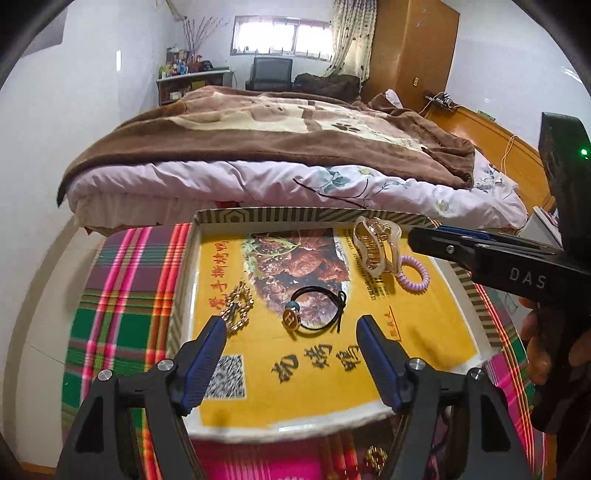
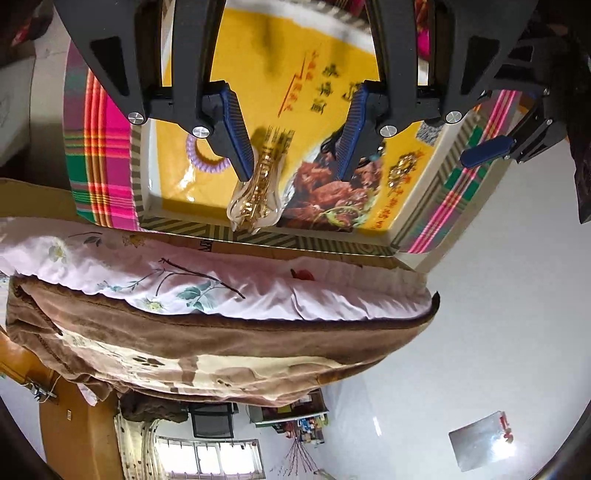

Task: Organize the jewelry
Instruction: 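Lower the gold claw clip into the box and open the right gripper, then grasp the black band with the right gripper while the left moves toward the blue coil hair tie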

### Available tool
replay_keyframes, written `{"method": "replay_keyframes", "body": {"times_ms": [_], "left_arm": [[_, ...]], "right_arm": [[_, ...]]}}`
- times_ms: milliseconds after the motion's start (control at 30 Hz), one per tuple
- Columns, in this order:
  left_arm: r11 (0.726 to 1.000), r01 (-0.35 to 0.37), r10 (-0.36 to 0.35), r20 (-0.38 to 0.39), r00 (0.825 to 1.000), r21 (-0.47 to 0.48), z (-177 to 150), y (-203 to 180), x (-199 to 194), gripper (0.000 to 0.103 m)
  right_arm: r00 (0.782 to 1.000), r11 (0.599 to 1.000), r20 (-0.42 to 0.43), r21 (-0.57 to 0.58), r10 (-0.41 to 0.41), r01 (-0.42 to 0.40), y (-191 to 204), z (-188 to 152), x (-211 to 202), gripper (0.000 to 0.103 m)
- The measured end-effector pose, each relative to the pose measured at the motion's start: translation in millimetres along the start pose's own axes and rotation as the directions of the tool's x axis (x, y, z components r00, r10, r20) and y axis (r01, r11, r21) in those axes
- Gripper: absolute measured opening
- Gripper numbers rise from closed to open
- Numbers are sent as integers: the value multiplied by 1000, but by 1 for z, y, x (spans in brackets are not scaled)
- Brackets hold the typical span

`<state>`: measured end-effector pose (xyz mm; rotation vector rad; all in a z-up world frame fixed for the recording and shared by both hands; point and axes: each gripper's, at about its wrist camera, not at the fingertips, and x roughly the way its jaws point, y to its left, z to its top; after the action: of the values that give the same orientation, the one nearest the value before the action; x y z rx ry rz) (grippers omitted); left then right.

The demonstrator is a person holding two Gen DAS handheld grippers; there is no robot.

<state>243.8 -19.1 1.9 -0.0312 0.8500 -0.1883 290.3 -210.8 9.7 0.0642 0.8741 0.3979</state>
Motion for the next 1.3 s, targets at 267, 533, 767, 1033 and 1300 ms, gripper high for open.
{"method": "replay_keyframes", "body": {"times_ms": [267, 533, 767, 1033, 1300], "left_arm": [[1000, -5, 5, 36, 999, -1, -17, -2, -40, 73], [1000, -7, 8, 63, 998, -7, -37, 1, -71, 73], [1000, -13, 15, 72, 997, -21, -54, 6, -89, 75], [998, -13, 16, 51, 999, -61, -82, 21, -95, 75], [995, -19, 23, 35, 999, -101, -110, 37, -94, 75]], "right_arm": [[999, 1000, 37, -10, 7, -7, 10, -25, -39, 48], [998, 1000, 61, -18, -2, 3, 17, -48, -64, 48], [998, 1000, 69, 1, 3, -3, 18, -72, -78, 48], [997, 998, 64, 46, -37, 34, 2, -106, -89, 48], [994, 990, 46, 107, -100, 95, -20, -144, -90, 48]]}}
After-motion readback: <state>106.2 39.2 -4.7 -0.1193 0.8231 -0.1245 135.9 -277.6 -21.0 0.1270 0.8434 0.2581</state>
